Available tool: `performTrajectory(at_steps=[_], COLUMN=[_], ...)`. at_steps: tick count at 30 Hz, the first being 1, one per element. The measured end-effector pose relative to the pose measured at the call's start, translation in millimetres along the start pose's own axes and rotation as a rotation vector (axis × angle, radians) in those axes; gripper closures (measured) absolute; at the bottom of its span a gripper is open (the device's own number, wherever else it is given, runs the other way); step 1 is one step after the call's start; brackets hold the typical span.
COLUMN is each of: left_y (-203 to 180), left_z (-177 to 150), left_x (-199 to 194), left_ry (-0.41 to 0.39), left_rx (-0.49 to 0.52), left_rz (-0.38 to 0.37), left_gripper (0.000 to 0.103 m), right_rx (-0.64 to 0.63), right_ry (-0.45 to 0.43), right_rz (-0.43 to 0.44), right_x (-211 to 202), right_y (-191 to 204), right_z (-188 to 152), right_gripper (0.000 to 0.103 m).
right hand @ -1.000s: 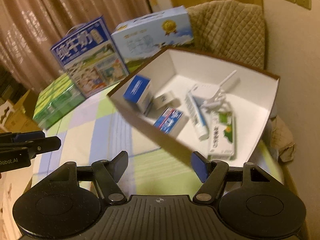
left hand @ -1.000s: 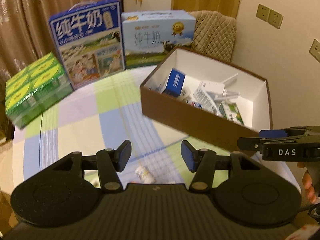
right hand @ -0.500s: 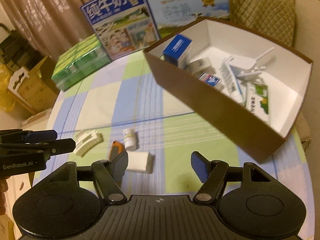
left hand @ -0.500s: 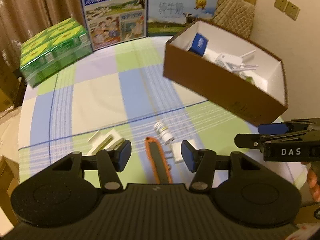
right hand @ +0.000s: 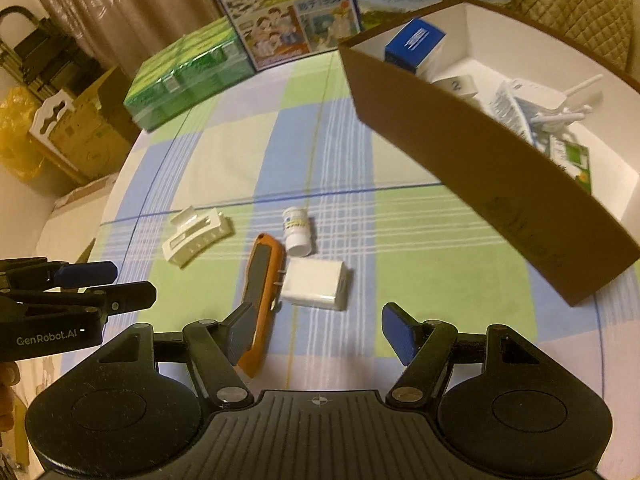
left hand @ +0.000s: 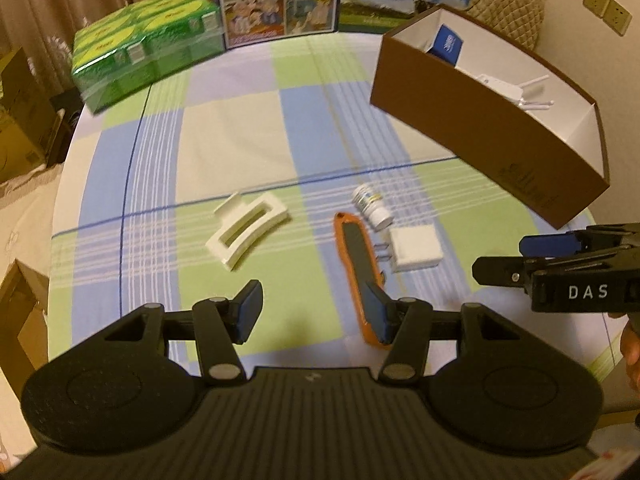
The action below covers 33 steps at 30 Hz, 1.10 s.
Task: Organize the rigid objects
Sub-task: 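Move the left gripper to the white hair clip while the right gripper approaches the white charger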
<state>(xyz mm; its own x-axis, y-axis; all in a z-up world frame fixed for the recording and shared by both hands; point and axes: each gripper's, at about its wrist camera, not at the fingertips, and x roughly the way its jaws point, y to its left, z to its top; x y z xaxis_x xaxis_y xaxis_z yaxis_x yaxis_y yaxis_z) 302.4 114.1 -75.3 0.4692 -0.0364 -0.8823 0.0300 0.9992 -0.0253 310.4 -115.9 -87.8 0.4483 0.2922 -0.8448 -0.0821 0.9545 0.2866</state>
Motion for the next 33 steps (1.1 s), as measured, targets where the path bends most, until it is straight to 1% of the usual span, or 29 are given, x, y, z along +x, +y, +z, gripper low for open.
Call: performTrajectory(at_steps=[5, 10, 20, 26, 29, 33], left_y=[14, 27, 33, 39, 42, 46], left_z=[-13, -22, -27, -27, -28, -28], left_x=[5, 10, 16, 21, 24, 29], left_ry=[0.017, 0.035, 0.045, 0.054, 0.058, 0.064], left_rx=[-0.025, -0.047, -0.056, -0.068, -0.073, -0.083], left_rz=[0.015, 0.028, 0.042, 0.049, 0.050, 0.058], left_gripper=[0.052, 0.052, 0.052, 0.052, 0.052, 0.052], right_rx=[-0.029, -0.036, -0.087, -0.138, -0.193, -0.351], right_ry=[0.014, 0.030, 0.053, 0.050, 0.034, 0.014], right_rz=[0.012, 0.005, -0.004, -0.015, -0.001, 0.009], right_x=[12, 22, 41, 52, 57, 63], right_y=[7, 10, 16, 14, 10, 8], right_z=[-4, -6, -8, -10, -9, -5], right_gripper=[0.036, 0.036, 0.036, 0.037, 0.037, 0.037])
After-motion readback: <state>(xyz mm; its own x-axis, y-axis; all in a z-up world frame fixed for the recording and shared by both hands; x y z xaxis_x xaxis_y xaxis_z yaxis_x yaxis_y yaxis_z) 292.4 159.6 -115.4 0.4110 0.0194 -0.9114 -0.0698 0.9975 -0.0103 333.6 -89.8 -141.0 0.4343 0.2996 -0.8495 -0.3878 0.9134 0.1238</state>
